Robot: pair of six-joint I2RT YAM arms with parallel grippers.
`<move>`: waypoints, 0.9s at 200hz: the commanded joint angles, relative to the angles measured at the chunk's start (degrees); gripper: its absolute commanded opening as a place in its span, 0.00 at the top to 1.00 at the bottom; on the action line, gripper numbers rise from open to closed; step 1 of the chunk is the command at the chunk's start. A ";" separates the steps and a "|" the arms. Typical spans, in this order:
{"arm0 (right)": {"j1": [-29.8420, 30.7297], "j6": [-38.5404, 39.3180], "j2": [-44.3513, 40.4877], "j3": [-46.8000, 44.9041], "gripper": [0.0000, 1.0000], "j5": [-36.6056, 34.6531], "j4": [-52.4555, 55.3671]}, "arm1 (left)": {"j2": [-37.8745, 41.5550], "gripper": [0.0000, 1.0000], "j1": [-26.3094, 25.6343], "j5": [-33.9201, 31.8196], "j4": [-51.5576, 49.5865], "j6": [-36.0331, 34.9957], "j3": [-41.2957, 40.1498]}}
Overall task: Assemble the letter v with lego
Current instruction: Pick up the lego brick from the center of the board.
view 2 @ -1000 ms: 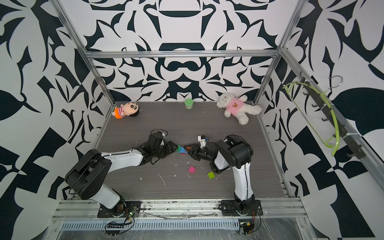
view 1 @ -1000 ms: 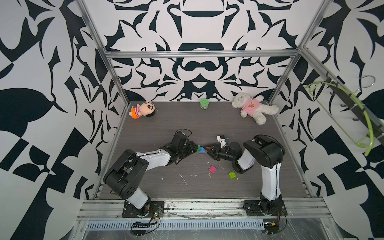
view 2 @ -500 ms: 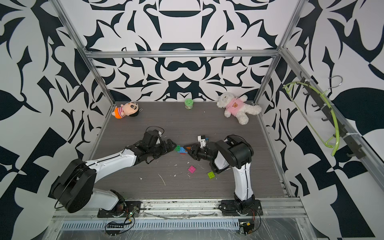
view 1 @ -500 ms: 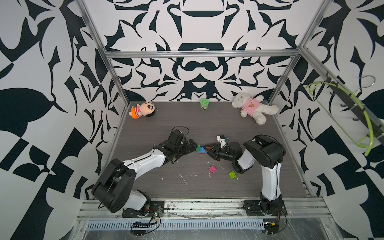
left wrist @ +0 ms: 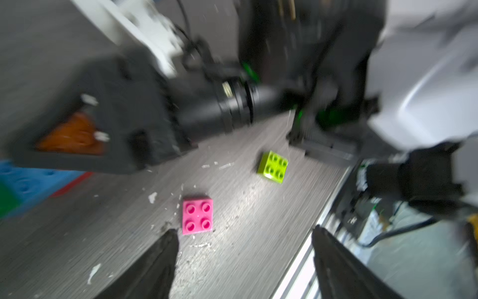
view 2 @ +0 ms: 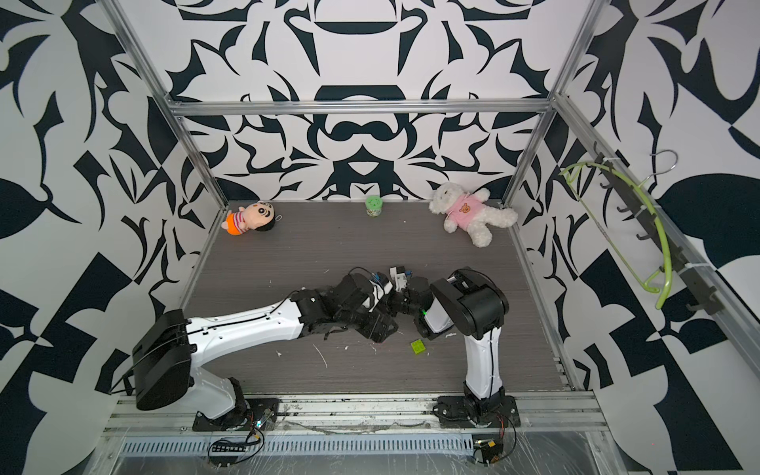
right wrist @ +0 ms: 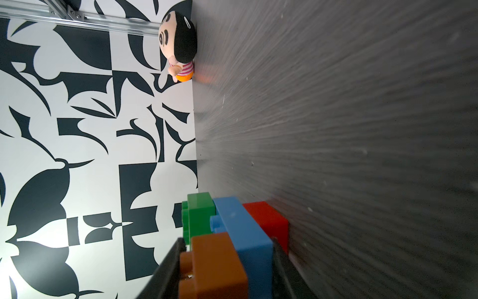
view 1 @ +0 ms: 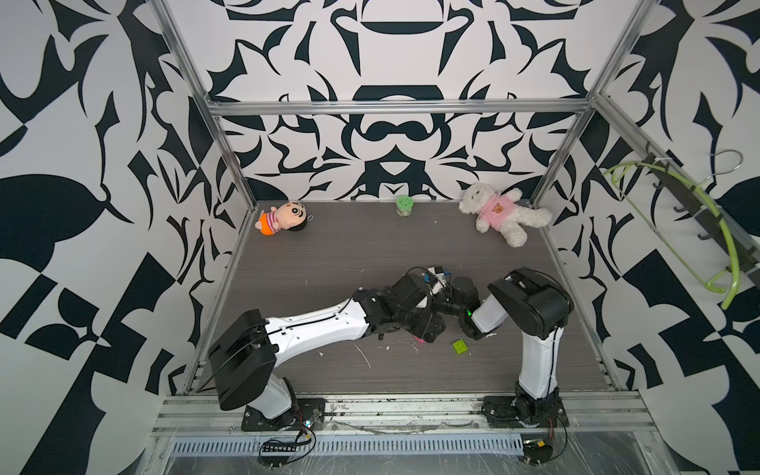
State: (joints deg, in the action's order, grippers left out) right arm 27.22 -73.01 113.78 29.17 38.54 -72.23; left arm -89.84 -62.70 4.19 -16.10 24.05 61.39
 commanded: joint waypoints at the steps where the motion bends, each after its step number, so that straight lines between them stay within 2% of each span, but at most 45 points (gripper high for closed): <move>1: -1.22 1.46 -1.60 -1.09 0.74 0.72 4.02 | -1.84 0.20 -2.15 0.98 -3.02 -6.63 0.66; 11: -1.59 1.86 -2.33 -1.54 0.74 0.76 4.47 | -2.49 0.24 -2.60 1.43 -2.42 -7.39 0.09; 43: -1.83 2.83 -3.56 -1.98 0.75 0.65 6.05 | -5.88 0.24 -2.58 -0.43 -1.70 -7.81 -0.84; 71: -1.94 2.74 -3.56 -2.28 0.75 0.56 5.63 | -9.28 0.25 -2.53 -6.31 -1.50 -6.72 0.10; 108: -1.92 2.15 -3.17 -2.88 0.75 0.48 4.20 | -11.11 0.24 -2.28 -9.99 -0.32 -5.64 0.14; 120: -1.95 2.08 -3.06 -3.16 0.75 0.31 3.82 | -11.46 0.26 -2.17 -10.11 0.13 -5.60 -0.12; 137: -1.94 1.82 -2.71 -3.24 0.75 0.36 3.26 | -12.83 0.37 -1.91 -10.73 -0.77 -5.57 0.55; 164: -1.94 1.14 -1.77 -3.25 0.76 0.41 1.92 | -14.37 0.38 -1.90 -10.12 -1.23 -6.03 0.89; 180: -1.97 0.86 -1.37 -3.33 0.76 0.48 1.23 | -14.74 0.43 -1.81 -10.40 -1.48 -6.10 0.78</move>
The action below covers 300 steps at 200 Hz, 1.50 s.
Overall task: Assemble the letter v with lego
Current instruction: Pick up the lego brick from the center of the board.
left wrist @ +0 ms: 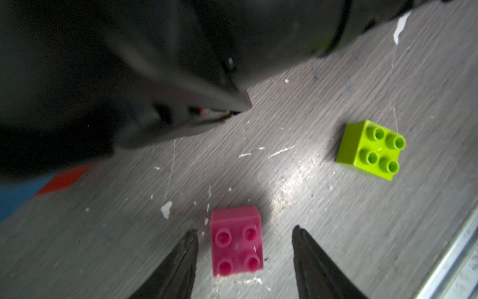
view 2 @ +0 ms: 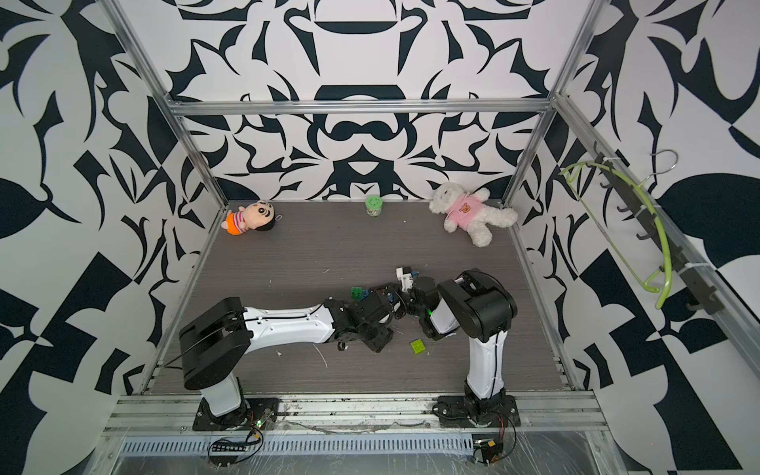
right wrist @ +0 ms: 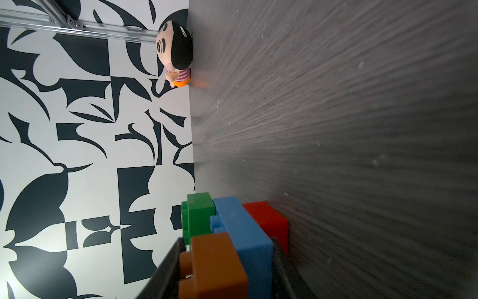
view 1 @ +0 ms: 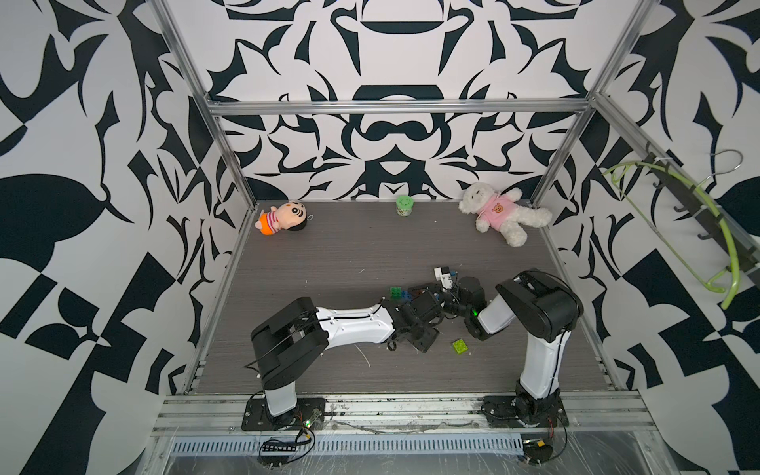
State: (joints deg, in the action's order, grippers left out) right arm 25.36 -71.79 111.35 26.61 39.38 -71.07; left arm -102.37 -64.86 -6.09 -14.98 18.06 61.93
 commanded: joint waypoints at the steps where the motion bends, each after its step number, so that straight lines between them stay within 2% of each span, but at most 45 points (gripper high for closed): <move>1: -0.08 -0.37 1.10 -0.81 0.76 -0.35 0.06 | -2.26 0.44 0.40 -0.14 -2.59 -0.12 0.26; 57: -0.20 -0.46 1.06 -1.21 0.76 -0.53 -0.16 | -3.45 0.42 0.61 0.29 -2.97 -1.09 -0.16; 82: -0.16 -0.37 1.06 -1.30 0.76 -0.53 -0.12 | -0.25 0.41 1.30 -0.77 0.36 -0.18 -3.41; 102: -0.25 -0.37 1.15 -1.39 0.76 -0.53 -0.24 | 4.80 0.34 1.93 -2.05 4.71 0.92 -6.74; 116: -0.26 -0.46 1.25 -1.46 0.76 -0.52 -0.47 | 8.01 0.32 2.11 -2.84 7.72 1.46 -8.57; 126: -0.31 -0.50 1.27 -1.39 0.76 -0.65 -0.50 | 9.90 0.25 2.18 -3.22 10.30 2.30 -9.99; 150: -0.29 -0.63 1.24 -1.21 0.76 -0.53 -0.65 | 13.07 0.21 2.16 -2.09 15.62 2.79 -13.25; 177: -0.31 -0.64 1.33 -1.08 0.76 -0.36 -0.65 | 14.15 0.17 2.15 0.21 16.70 1.04 -15.82; 218: -0.33 -0.81 1.68 -0.69 0.77 -0.18 -0.80 | 10.92 0.25 1.60 0.77 15.71 -0.48 -15.56; 241: -0.32 -0.90 1.55 -0.69 0.77 -0.04 -0.82 | 9.11 0.20 0.97 -0.61 17.13 -0.75 -15.45; 260: -0.32 -0.90 1.42 -0.85 0.77 -0.07 -0.65 | 7.61 0.20 0.79 -0.94 18.84 -0.66 -15.19; 278: -0.33 -0.99 1.41 -0.86 0.77 -0.15 -0.80 | 6.42 0.27 0.48 -0.84 20.21 -0.83 -15.34; 300: -0.41 -1.09 1.51 -0.95 0.77 -0.08 -0.96 | 4.97 0.31 0.16 -1.86 20.13 -1.31 -15.20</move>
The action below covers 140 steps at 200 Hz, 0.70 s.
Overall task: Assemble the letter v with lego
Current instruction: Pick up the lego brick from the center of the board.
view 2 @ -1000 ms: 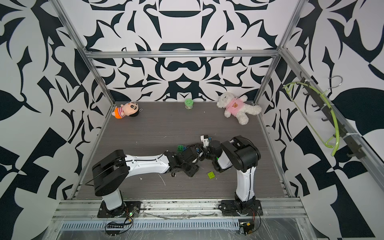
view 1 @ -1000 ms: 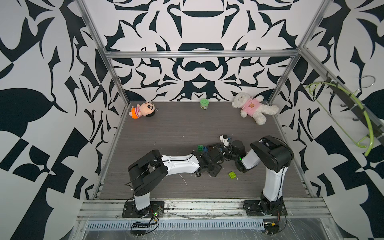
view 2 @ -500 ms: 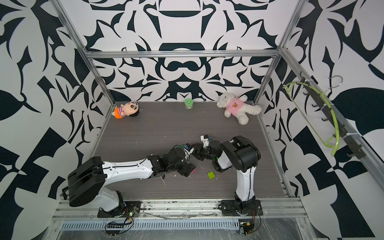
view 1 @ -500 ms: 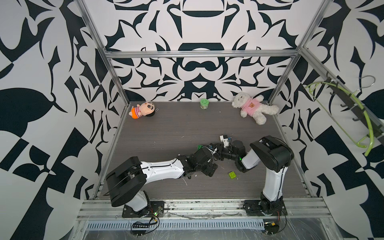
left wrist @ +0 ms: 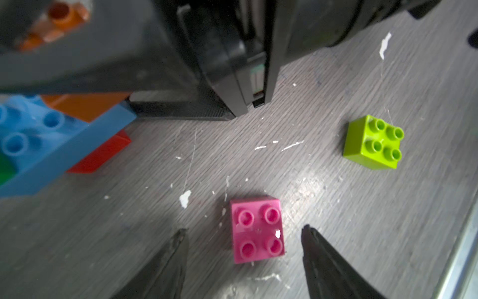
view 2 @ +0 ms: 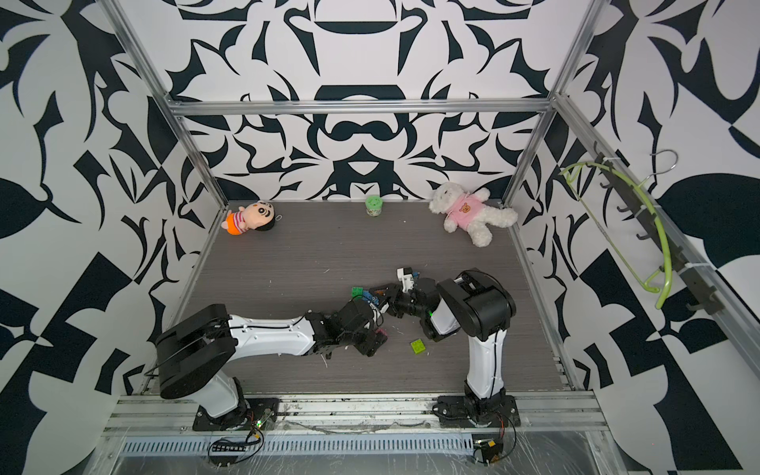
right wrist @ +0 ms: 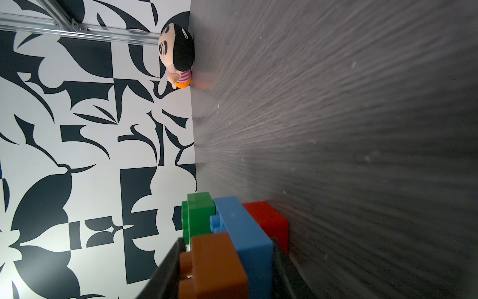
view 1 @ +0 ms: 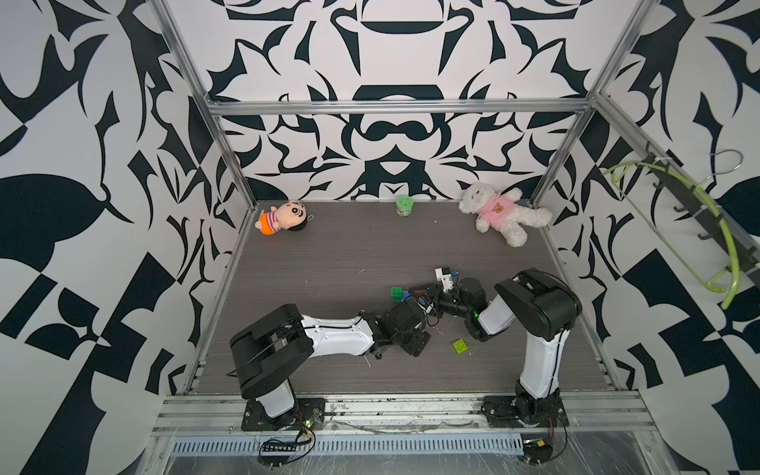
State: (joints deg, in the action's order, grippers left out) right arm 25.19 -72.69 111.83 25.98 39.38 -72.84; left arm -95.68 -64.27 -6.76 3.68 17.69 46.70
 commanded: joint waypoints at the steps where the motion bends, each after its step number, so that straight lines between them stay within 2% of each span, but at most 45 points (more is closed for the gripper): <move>1: -0.27 -0.18 1.03 -0.31 0.77 -0.04 0.79 | -1.75 0.31 -0.47 -1.30 1.40 -0.97 0.09; 14: -0.30 -0.26 1.11 -0.31 0.77 0.00 0.78 | -2.67 0.37 -0.76 -1.86 1.15 -1.25 0.49; 53: -0.41 -0.26 1.11 -0.68 0.77 -0.18 0.52 | -4.34 0.45 -1.85 -2.89 1.70 -1.70 1.15; 95: -0.67 -0.35 1.35 -1.00 0.78 -0.08 0.10 | -1.57 0.72 -1.83 -3.96 4.36 -0.94 -1.64; 115: -0.75 -0.53 1.50 -1.02 0.77 -0.09 -0.31 | 1.76 0.77 -1.16 -5.27 4.35 -0.08 -3.85; 140: -0.78 -0.44 1.29 -1.02 0.77 0.20 -0.15 | 8.22 0.77 1.34 -4.03 3.42 0.04 -7.70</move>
State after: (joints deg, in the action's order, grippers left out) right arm 24.71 -73.12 112.25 25.74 39.51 -73.87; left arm -93.80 -65.12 -10.76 7.49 17.17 42.04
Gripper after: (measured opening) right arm 0.465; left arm 0.354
